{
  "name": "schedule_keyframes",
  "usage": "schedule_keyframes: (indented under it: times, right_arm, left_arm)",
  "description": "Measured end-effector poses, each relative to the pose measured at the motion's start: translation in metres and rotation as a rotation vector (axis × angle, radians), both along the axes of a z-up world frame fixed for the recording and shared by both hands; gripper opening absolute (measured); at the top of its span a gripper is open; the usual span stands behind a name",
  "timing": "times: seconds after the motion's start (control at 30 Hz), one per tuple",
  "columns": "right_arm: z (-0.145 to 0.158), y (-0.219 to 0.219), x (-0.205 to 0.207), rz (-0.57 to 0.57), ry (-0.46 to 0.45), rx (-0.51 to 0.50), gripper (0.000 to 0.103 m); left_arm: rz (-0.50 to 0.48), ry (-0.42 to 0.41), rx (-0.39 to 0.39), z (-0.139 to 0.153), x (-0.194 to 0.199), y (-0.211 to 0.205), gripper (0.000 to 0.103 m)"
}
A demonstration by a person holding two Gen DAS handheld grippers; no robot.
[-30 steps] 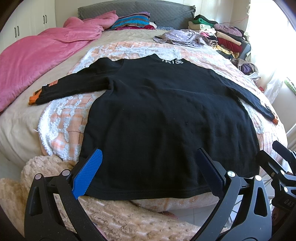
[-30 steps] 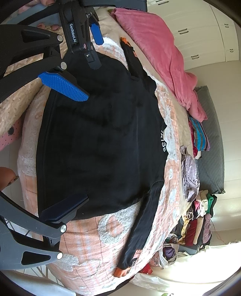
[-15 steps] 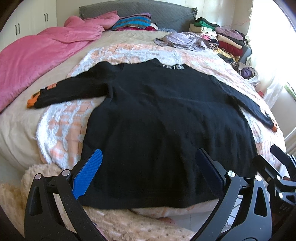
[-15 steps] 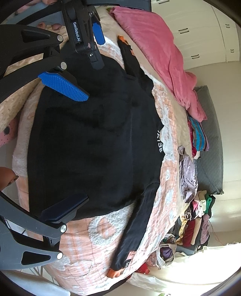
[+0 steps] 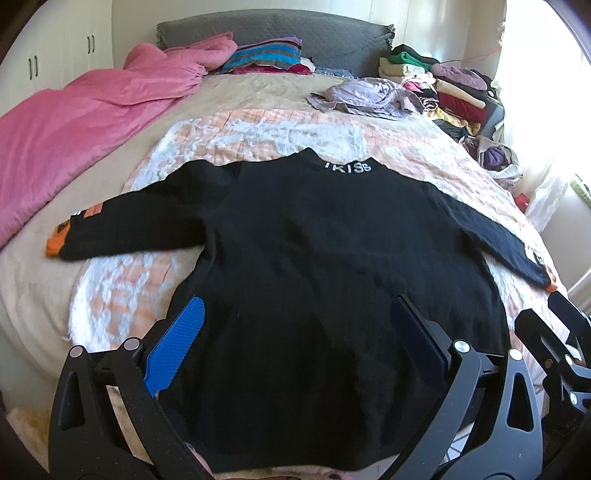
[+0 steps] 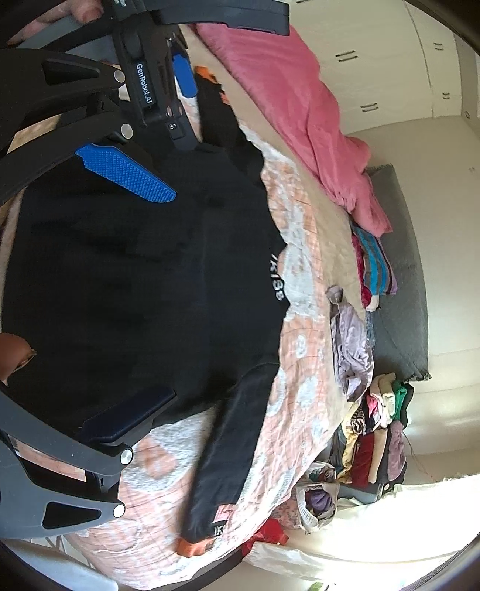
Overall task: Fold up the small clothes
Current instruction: 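Reach the right tool to the orange sleeve cuff and close on it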
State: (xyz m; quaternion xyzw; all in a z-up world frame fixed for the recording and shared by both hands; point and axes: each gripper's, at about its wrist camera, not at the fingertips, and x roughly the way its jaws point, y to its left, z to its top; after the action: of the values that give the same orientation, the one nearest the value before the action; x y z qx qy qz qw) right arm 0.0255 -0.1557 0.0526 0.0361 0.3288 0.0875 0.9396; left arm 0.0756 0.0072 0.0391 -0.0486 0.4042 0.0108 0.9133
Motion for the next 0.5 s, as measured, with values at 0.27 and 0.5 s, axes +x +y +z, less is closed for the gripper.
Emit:
schedule_keyframes:
  times: [0.27, 0.5]
  right_arm:
    - [0.01, -0.007, 0.031, -0.053, -0.012, 0.016, 0.099]
    - [0.018, -0.035, 0.064, -0.134, 0.0, 0.073, 0.099]
  left_arm:
    - [-0.002, 0.01, -0.015, 0.007, 0.038, 0.0, 0.095]
    - [-0.025, -0.002, 0.0, 0.014, 0.074, -0.014, 0.095]
